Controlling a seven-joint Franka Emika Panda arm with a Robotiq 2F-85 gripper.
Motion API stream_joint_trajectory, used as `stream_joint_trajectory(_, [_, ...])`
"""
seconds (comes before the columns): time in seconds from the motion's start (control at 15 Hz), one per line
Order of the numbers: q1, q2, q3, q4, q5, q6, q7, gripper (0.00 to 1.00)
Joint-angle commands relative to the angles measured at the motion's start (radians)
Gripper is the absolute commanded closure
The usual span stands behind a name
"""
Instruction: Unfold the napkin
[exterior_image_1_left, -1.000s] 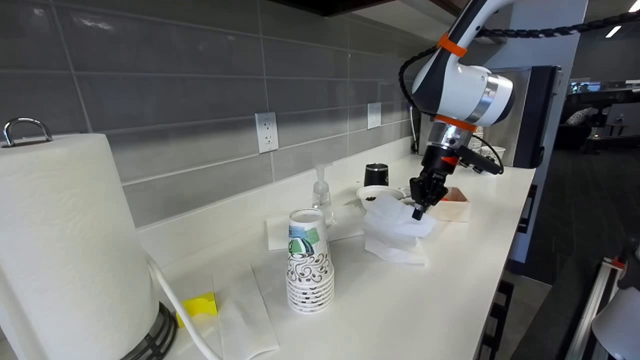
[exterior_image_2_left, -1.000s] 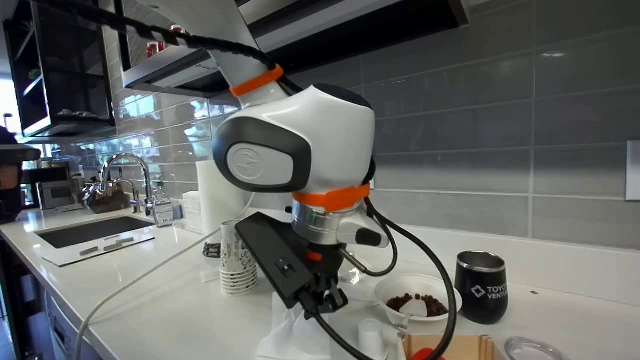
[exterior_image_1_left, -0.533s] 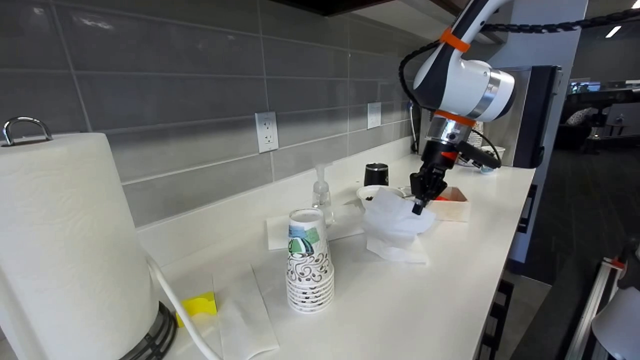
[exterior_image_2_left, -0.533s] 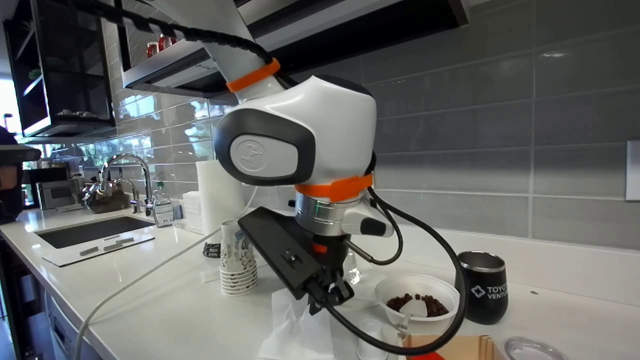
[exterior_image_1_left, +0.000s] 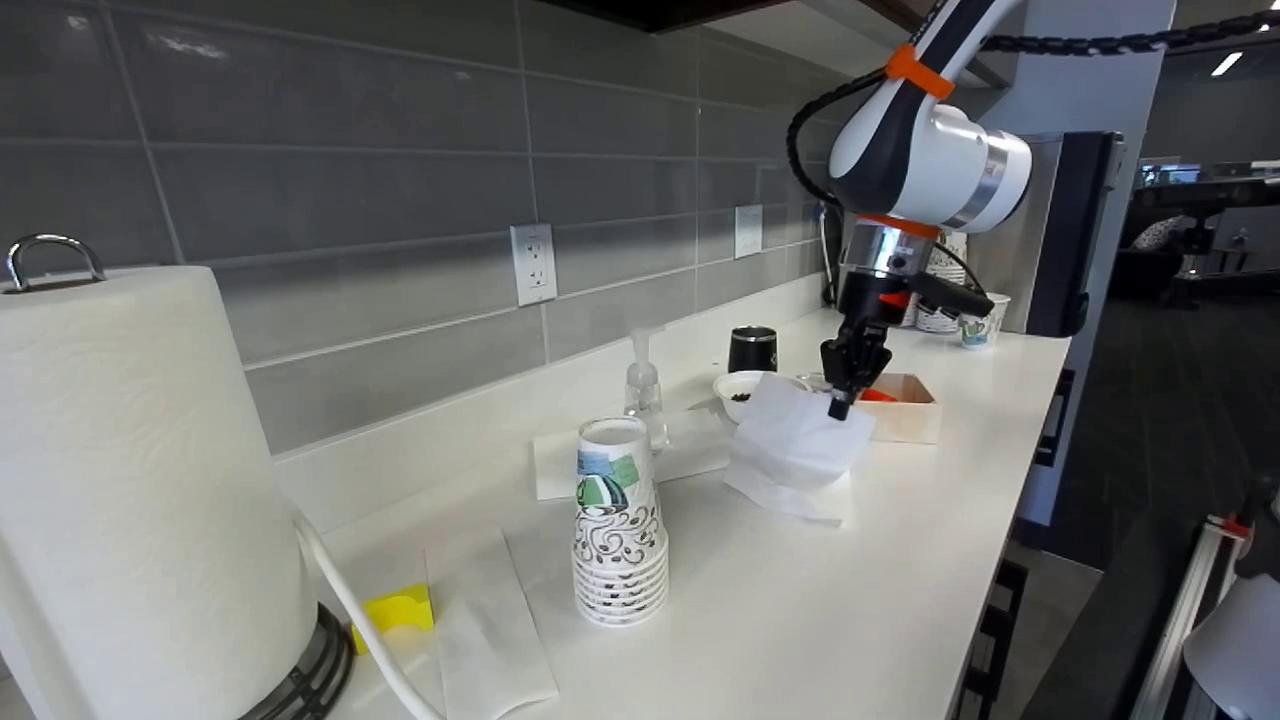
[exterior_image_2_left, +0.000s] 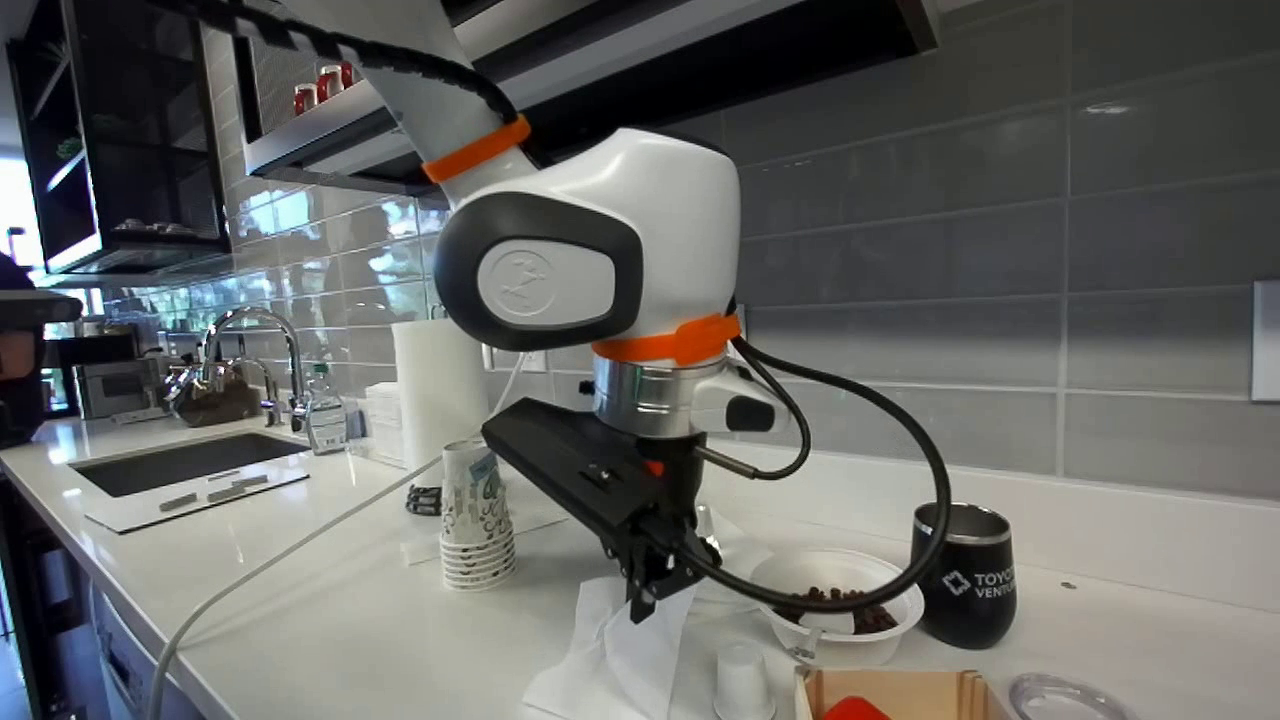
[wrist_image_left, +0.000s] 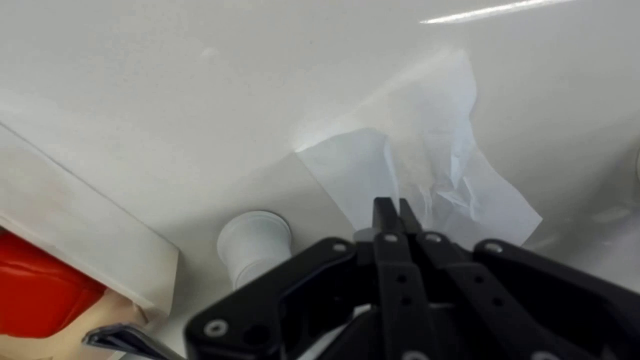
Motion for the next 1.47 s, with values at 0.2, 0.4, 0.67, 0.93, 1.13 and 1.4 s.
stream_joint_trajectory(0.2, [0.012,-0.053,0.003,0.000,-0.126,0.001,0.096,1.00])
stream_joint_trajectory(0.4, [0.023,-0.067,0.001,-0.001,-0.126,-0.004,0.098,1.00])
stream_joint_trajectory(0.67, [0.064,-0.123,0.014,-0.016,-0.102,-0.021,0.093,1.00])
stream_joint_trajectory(0.93, [0.135,-0.163,0.013,-0.008,-0.029,-0.066,0.070,1.00])
stream_joint_trajectory(1.13, [0.202,-0.197,0.013,-0.009,0.057,-0.097,0.059,1.00])
stream_joint_trajectory(1.4, [0.279,-0.234,0.027,-0.009,0.175,-0.112,0.049,1.00])
